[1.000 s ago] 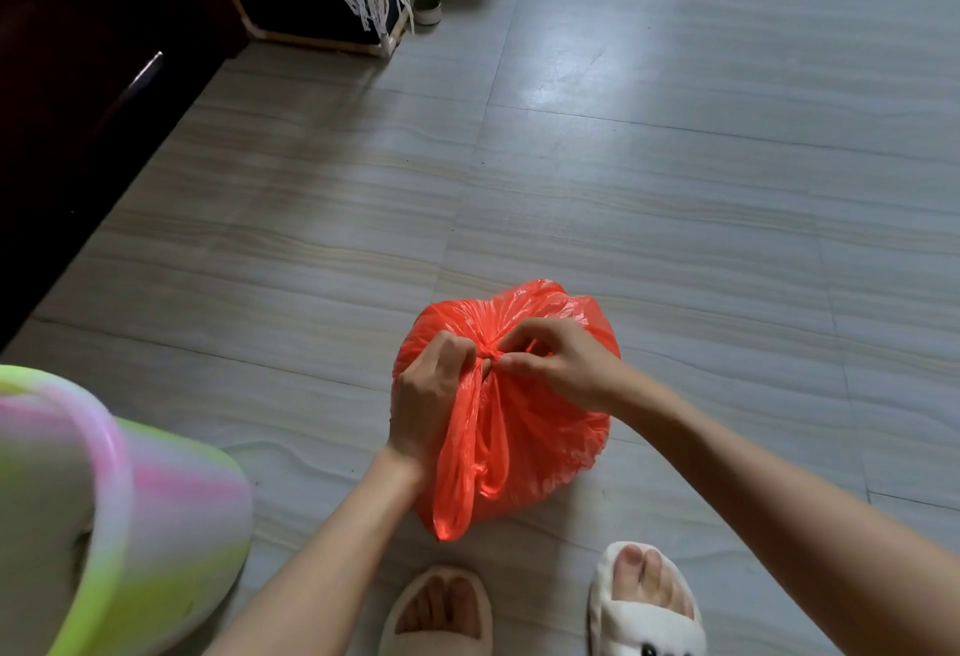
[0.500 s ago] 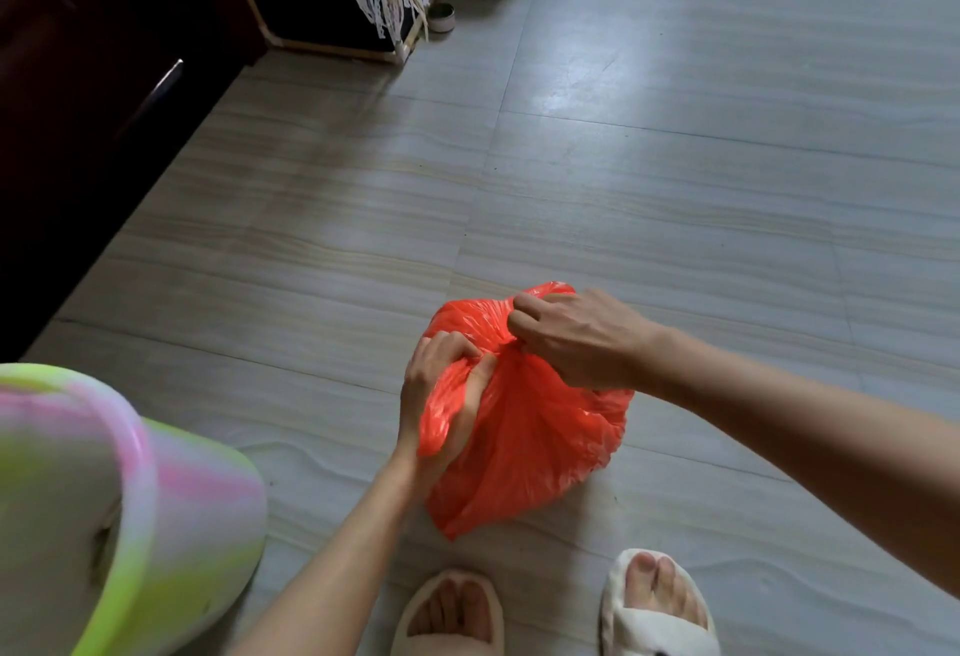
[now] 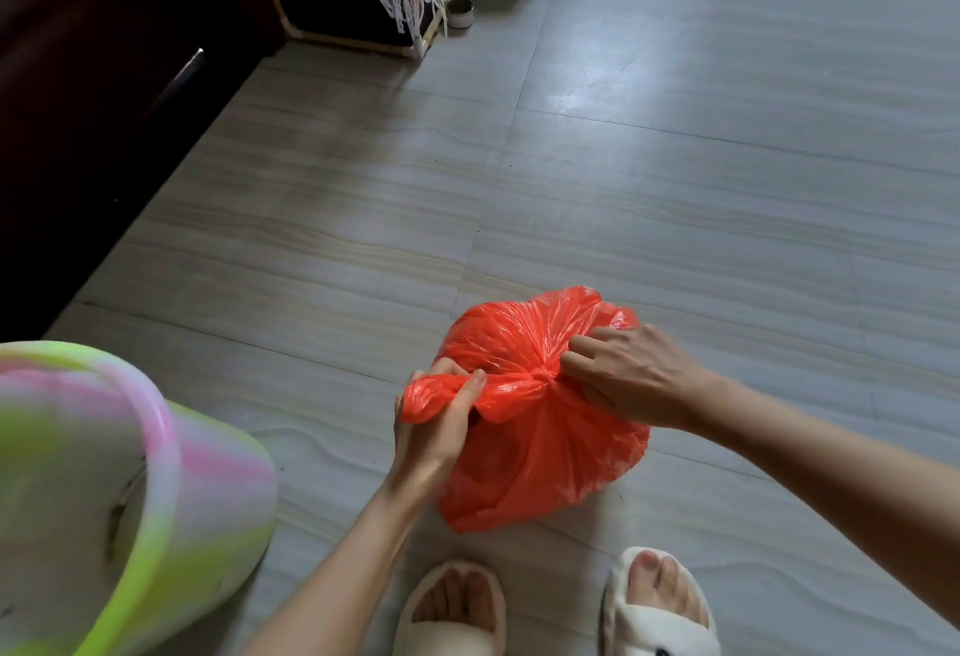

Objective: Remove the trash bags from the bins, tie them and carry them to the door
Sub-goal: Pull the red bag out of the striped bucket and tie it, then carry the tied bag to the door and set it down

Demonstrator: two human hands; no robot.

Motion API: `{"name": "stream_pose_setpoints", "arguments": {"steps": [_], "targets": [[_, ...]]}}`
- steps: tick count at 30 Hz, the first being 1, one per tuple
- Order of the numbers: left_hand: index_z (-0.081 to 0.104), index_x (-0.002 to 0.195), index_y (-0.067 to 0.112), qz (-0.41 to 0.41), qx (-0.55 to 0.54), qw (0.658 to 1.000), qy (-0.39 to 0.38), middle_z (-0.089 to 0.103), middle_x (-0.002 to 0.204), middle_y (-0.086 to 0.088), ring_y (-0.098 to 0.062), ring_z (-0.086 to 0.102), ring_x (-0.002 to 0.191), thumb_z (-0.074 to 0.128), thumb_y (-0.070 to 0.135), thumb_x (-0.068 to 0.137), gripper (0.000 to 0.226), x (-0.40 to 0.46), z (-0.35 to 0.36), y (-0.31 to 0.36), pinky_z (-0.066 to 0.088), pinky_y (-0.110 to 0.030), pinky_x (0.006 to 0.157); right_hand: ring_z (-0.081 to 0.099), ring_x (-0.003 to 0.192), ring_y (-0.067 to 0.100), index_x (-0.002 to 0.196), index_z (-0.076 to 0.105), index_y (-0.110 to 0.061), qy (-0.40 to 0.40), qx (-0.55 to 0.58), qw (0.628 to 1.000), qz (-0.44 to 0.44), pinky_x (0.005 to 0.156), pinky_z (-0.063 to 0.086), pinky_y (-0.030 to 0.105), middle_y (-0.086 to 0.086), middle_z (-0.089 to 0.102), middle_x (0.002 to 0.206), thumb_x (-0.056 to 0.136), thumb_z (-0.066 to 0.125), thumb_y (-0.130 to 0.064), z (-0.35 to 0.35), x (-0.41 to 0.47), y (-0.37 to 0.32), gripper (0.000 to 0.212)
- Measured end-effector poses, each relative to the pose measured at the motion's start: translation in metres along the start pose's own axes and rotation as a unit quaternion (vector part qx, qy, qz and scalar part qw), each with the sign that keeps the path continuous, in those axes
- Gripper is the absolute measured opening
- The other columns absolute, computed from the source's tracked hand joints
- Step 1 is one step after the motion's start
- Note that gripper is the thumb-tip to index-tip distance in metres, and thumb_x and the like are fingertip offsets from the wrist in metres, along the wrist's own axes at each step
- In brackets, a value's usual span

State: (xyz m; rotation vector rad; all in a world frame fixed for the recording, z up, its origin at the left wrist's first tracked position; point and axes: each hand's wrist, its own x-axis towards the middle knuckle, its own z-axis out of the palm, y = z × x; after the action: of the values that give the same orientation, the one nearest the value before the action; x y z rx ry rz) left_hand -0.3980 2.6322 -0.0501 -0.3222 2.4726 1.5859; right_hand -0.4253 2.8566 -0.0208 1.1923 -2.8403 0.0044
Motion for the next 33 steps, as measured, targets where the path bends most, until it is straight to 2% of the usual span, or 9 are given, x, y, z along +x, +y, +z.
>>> {"name": "stream_pose_setpoints", "arguments": {"steps": [5,8,10,13,16,18,20,28,33], "targets": [[0.055,0.089,0.036,0.089,0.012,0.996,0.020,0.057,0.096,0.014,0.001,0.055,0.093,0.069,0.029,0.078,0.020,-0.015,-0.011,0.004,0.040,-0.009,0.080,0.061,0.072,0.027,0.088,0.051,-0.017,0.019,0.065,0.997,0.037,0.057,0.051,0.033,0.003,0.062,0.080,0.079,0.044,-0.031,-0.004,-0.004,-0.002,0.018],[0.039,0.117,0.026,0.036,-0.148,0.980,0.127,0.051,0.118,-0.008,-0.018,0.054,0.108,0.071,0.031,0.064,0.062,0.003,-0.021,0.008,0.044,-0.031,0.095,0.054,0.110,0.031,0.129,0.038,-0.021,0.009,0.140,0.988,0.064,0.088,0.049,0.043,0.008,0.056,0.122,0.077,0.044,-0.042,-0.001,0.000,0.000,0.057],[0.035,0.125,0.017,0.034,-0.170,0.959,0.224,0.049,0.121,-0.015,-0.026,0.052,0.111,0.069,0.034,0.063,0.073,0.016,-0.030,0.018,0.041,-0.046,0.099,0.050,0.118,0.032,0.139,0.025,-0.031,-0.027,0.099,0.994,0.048,0.090,0.047,0.045,0.007,0.050,0.133,0.074,0.045,-0.052,0.007,0.010,-0.001,0.072],[0.035,0.134,0.008,0.112,0.114,0.926,0.341,0.043,0.135,-0.017,-0.031,0.040,0.126,0.060,0.027,0.072,0.069,0.035,-0.035,0.036,0.029,-0.047,0.108,0.058,0.097,0.031,0.138,0.028,-0.032,-0.048,0.027,0.997,0.048,0.069,0.053,0.043,0.007,0.058,0.115,0.063,0.062,-0.050,0.019,0.032,0.007,0.084],[0.041,0.134,0.019,0.257,0.367,0.874,0.188,0.043,0.141,-0.013,-0.030,0.031,0.134,0.045,0.039,0.081,0.057,0.042,-0.018,0.033,0.015,-0.048,0.111,0.059,0.086,0.030,0.130,0.040,-0.023,-0.052,0.107,0.991,0.063,0.059,0.052,0.038,0.006,0.059,0.098,0.062,0.066,-0.038,0.020,0.043,0.005,0.074],[0.030,0.142,0.027,0.196,0.403,0.893,-0.043,0.028,0.151,-0.007,-0.027,0.021,0.141,0.025,0.054,0.081,0.067,0.038,-0.006,0.034,0.008,-0.050,0.113,0.059,0.097,0.029,0.124,0.046,-0.020,-0.075,0.223,0.963,0.132,0.067,0.052,0.037,0.006,0.060,0.104,0.067,0.060,-0.029,0.008,0.042,0.004,0.059],[0.009,0.146,0.033,0.114,0.421,0.883,-0.174,0.002,0.157,0.002,-0.021,0.004,0.145,0.009,0.060,0.076,0.075,0.029,0.000,0.040,0.000,-0.048,0.115,0.059,0.102,0.027,0.114,0.052,-0.019,-0.071,0.319,0.919,0.220,0.071,0.045,0.030,0.003,0.064,0.109,0.072,0.059,-0.018,-0.005,0.035,-0.003,0.043],[0.009,0.146,0.030,0.094,0.466,0.831,-0.288,0.004,0.157,0.001,-0.021,-0.001,0.145,0.034,0.041,0.095,0.058,0.007,-0.015,0.179,0.012,-0.044,0.116,0.060,0.091,0.028,0.099,0.055,-0.014,-0.052,0.412,0.825,0.383,0.069,0.040,0.032,0.006,0.066,0.097,0.071,0.052,-0.002,-0.122,0.013,0.008,0.031],[0.023,0.144,0.029,0.135,0.406,0.856,-0.289,0.019,0.155,0.000,-0.022,0.013,0.144,0.014,0.050,0.083,0.065,-0.019,-0.022,0.332,0.021,-0.038,0.113,0.060,0.085,0.028,0.097,0.056,-0.014,-0.040,0.425,0.804,0.413,0.069,0.041,0.034,0.006,0.066,0.091,0.074,0.055,-0.003,-0.270,-0.018,0.067,0.026]]}}
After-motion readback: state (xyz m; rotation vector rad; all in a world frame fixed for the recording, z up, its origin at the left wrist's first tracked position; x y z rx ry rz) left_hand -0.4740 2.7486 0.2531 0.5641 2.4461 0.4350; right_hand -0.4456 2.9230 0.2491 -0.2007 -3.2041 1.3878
